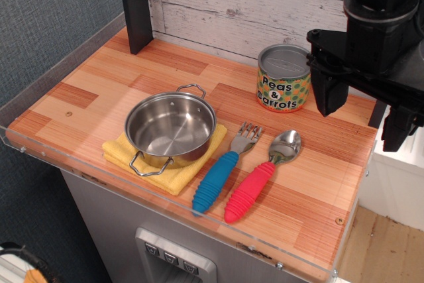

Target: Place the red spoon to the left of the pot

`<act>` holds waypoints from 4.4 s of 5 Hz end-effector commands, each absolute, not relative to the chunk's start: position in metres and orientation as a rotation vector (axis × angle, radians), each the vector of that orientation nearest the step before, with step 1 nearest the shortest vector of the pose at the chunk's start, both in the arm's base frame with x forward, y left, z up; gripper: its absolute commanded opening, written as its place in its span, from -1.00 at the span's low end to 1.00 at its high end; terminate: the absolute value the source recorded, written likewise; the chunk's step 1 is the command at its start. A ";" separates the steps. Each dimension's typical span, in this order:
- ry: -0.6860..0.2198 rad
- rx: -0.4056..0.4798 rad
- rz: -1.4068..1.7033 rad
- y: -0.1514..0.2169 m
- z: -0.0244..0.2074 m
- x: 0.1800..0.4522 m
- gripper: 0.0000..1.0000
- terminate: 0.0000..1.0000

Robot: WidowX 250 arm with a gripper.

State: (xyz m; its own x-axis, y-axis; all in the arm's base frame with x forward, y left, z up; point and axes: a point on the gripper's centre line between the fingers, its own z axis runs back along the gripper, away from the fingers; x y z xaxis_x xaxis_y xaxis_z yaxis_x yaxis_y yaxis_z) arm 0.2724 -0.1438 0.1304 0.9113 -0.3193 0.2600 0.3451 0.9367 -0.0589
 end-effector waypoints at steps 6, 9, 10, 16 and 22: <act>-0.187 -0.064 -0.132 -0.073 0.044 0.262 1.00 -1.00; -0.182 -0.047 -0.166 -0.078 0.030 0.272 1.00 -1.00; -0.157 -0.043 -0.166 -0.076 0.022 0.274 1.00 -1.00; -0.174 -0.060 -0.113 -0.069 0.050 0.279 -1.00 -1.00; -0.176 0.004 0.193 0.051 0.091 0.240 -1.00 -1.00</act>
